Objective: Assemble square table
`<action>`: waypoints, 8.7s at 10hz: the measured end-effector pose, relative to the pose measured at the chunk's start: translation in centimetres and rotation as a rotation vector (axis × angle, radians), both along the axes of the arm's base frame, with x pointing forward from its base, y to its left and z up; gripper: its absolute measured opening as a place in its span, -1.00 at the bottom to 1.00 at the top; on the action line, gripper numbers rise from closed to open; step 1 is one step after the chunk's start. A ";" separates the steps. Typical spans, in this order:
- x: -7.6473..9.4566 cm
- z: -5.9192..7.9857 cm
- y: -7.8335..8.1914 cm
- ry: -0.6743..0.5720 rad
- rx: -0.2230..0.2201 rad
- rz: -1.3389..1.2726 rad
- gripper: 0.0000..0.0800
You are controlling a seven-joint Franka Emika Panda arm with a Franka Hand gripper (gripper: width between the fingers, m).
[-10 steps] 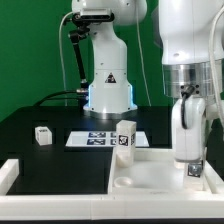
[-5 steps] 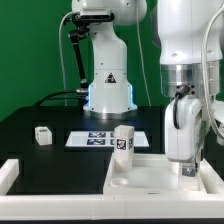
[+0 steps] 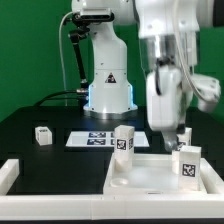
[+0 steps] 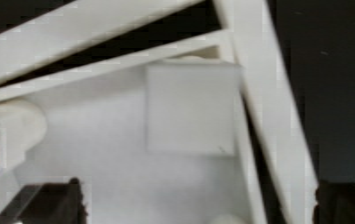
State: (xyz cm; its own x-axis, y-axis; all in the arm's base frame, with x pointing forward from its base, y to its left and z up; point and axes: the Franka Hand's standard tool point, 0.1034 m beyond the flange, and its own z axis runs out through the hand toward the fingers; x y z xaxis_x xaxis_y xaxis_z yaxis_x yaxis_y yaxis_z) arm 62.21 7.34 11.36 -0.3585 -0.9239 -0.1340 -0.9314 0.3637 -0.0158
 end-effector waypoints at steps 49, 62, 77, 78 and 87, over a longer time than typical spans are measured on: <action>-28.0 -9.1 -24.9 0.492 0.580 2.381 0.62; -30.8 -10.4 -25.9 0.688 0.678 2.230 -0.02; -24.4 -3.1 -21.7 0.390 0.436 2.307 -0.27; -22.7 -1.9 -20.0 0.344 0.372 2.291 -0.27; -12.6 2.5 -15.7 -0.067 -0.294 2.358 -0.27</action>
Offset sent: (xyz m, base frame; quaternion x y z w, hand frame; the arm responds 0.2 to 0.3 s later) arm 0.0000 0.0000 0.0000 0.0000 0.0000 0.0000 1.0000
